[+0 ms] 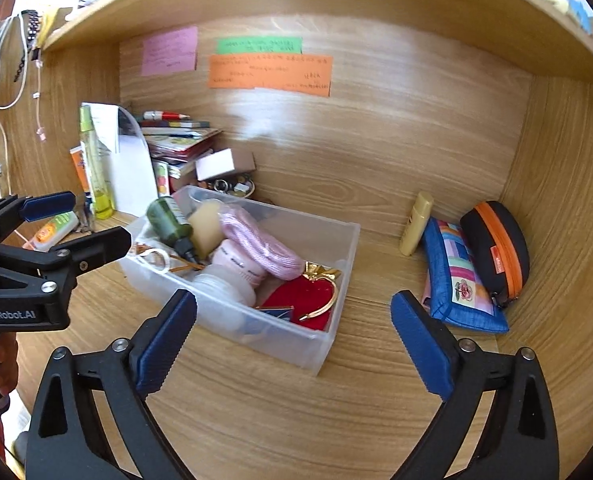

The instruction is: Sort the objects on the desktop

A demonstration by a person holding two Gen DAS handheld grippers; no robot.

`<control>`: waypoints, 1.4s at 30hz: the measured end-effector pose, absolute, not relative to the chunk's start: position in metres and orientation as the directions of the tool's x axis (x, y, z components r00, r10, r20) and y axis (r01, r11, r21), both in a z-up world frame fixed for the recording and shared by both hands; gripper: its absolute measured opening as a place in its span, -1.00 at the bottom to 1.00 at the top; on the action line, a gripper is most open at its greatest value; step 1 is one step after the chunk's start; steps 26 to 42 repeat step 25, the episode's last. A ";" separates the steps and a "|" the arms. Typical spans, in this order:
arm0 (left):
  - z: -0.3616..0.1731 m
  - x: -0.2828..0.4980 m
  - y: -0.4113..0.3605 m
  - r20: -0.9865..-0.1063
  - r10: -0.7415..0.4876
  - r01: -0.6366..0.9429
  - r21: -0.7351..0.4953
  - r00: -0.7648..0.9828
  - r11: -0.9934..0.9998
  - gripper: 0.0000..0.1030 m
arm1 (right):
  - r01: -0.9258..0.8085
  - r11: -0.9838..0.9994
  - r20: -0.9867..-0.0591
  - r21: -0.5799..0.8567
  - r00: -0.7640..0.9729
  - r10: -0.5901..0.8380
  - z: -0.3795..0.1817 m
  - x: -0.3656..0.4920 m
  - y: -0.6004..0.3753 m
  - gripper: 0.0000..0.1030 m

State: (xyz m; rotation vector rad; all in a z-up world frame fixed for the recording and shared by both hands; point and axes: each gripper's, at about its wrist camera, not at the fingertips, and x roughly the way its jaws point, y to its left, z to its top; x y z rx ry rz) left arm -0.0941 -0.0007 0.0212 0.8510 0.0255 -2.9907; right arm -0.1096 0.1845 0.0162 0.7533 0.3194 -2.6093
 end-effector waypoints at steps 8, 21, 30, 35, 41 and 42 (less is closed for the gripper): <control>0.019 -0.064 0.002 -0.518 -0.062 0.059 0.022 -0.853 -0.998 0.96 | 0.424 -0.900 -0.529 -0.098 -0.788 -0.313 0.019 -0.079 0.184 0.99; 0.017 -0.053 0.002 -0.522 -0.020 0.036 -0.021 -0.853 -0.999 0.97 | 0.408 -0.906 -0.504 -0.114 -0.809 -0.301 0.028 -0.057 0.190 0.99; 0.016 -0.054 0.002 -0.525 -0.012 0.029 -0.025 -0.851 -0.999 0.97 | 0.398 -0.911 -0.511 -0.112 -0.809 -0.291 0.026 -0.060 0.191 1.00; 0.016 -0.054 0.002 -0.525 -0.012 0.029 -0.025 -0.851 -0.999 0.97 | 0.398 -0.911 -0.511 -0.112 -0.809 -0.291 0.026 -0.060 0.191 1.00; 0.016 -0.054 0.002 -0.525 -0.012 0.029 -0.025 -0.851 -0.999 0.97 | 0.398 -0.911 -0.511 -0.112 -0.809 -0.291 0.026 -0.060 0.191 1.00; 0.016 -0.054 0.002 -0.525 -0.012 0.029 -0.025 -0.851 -0.999 0.97 | 0.398 -0.911 -0.511 -0.112 -0.809 -0.291 0.026 -0.060 0.191 1.00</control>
